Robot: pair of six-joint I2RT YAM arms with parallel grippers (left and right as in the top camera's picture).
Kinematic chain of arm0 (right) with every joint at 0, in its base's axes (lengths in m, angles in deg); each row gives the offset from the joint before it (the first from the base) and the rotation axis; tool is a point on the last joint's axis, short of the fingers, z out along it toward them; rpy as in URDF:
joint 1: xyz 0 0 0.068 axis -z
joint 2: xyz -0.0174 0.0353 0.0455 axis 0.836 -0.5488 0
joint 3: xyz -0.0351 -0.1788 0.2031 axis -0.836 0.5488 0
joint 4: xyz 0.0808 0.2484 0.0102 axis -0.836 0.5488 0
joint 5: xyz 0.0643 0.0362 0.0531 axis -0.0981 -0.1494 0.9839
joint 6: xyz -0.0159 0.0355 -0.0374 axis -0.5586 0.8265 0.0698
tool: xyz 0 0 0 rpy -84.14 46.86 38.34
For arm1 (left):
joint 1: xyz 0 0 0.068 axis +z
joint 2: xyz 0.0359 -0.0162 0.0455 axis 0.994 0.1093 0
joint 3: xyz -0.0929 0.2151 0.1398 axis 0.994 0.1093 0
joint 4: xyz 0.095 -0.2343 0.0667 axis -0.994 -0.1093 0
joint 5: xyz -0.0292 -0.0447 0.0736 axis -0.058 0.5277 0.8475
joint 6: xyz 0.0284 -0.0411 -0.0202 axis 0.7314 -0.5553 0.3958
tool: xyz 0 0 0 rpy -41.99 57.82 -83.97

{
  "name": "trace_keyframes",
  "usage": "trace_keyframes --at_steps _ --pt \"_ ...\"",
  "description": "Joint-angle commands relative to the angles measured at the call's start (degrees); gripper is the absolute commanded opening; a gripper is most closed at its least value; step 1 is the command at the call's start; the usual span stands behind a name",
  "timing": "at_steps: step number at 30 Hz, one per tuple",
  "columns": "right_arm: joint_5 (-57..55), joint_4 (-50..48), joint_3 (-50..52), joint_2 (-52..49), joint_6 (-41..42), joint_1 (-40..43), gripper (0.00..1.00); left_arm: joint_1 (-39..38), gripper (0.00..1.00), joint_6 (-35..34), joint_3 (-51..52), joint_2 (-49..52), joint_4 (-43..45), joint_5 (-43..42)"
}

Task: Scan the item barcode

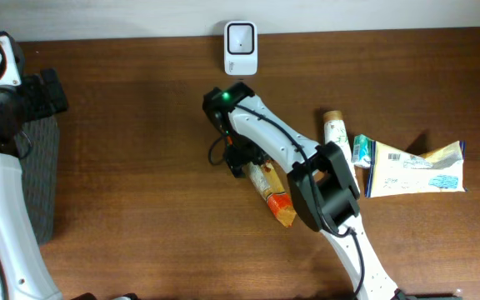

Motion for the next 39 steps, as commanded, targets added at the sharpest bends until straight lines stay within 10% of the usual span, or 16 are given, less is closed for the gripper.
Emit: trace_keyframes --at_steps 1,17,39 --pt "0.17 -1.09 1.95 -0.09 0.39 -0.09 0.78 0.04 0.99 0.94 -0.66 -0.28 0.04 0.22" --pt "7.30 -2.93 -0.28 0.04 -3.65 3.69 0.06 0.04 0.99 0.94 -0.66 -0.28 0.04 0.22" --pt "70.62 10.60 -12.96 6.14 -33.75 21.35 0.04 0.04 0.99 0.94 -0.66 -0.28 0.04 0.22"
